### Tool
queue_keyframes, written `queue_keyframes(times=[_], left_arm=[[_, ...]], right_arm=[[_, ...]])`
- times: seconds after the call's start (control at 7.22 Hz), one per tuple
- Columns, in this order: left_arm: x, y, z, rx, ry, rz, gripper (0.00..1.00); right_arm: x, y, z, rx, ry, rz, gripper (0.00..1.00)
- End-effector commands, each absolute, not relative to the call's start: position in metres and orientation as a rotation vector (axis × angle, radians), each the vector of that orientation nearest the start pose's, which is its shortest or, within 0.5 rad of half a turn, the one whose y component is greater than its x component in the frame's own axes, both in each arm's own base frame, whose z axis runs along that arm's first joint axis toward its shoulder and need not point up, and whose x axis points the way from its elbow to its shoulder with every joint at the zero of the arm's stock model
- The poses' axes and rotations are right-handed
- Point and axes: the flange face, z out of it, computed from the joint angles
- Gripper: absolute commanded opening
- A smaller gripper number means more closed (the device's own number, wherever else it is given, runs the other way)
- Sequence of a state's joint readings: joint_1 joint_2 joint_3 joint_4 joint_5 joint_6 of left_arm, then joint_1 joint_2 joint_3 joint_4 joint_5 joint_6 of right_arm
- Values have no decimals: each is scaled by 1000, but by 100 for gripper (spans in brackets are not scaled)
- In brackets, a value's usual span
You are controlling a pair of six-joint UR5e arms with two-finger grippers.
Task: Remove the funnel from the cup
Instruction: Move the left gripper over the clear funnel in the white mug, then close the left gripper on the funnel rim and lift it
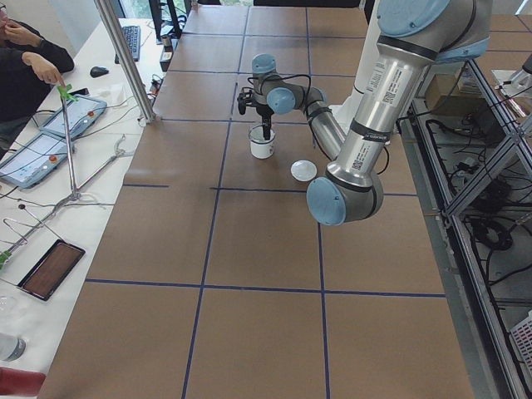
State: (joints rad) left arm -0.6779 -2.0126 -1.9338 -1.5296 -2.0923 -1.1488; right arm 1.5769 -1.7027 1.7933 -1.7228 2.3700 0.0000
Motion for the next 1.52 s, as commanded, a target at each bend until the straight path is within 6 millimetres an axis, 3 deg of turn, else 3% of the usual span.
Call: queue_keyframes(times=[0.0, 0.14, 0.28, 0.69, 0.97, 1.11, 1.39], left_arm=[[416, -441, 269, -39, 883, -48, 96], [418, -442, 275, -45, 872, -49, 91], [417, -443, 276, -45, 871, -49, 79], [416, -446, 278, -20, 855, -60, 31], [417, -447, 275, -19, 857, -69, 8], [412, -447, 268, -11, 871, -72, 2], [394, -454, 261, 1, 881, -96, 0]], right_arm=[[65, -430, 623, -54, -799, 30, 100], [65, -430, 623, -54, -799, 30, 100], [65, -430, 623, -54, -799, 30, 100], [65, -430, 623, -53, -798, 29, 100], [65, -430, 623, -54, -799, 30, 100], [65, -430, 622, -53, -799, 29, 100], [65, -430, 622, -52, -799, 31, 100]])
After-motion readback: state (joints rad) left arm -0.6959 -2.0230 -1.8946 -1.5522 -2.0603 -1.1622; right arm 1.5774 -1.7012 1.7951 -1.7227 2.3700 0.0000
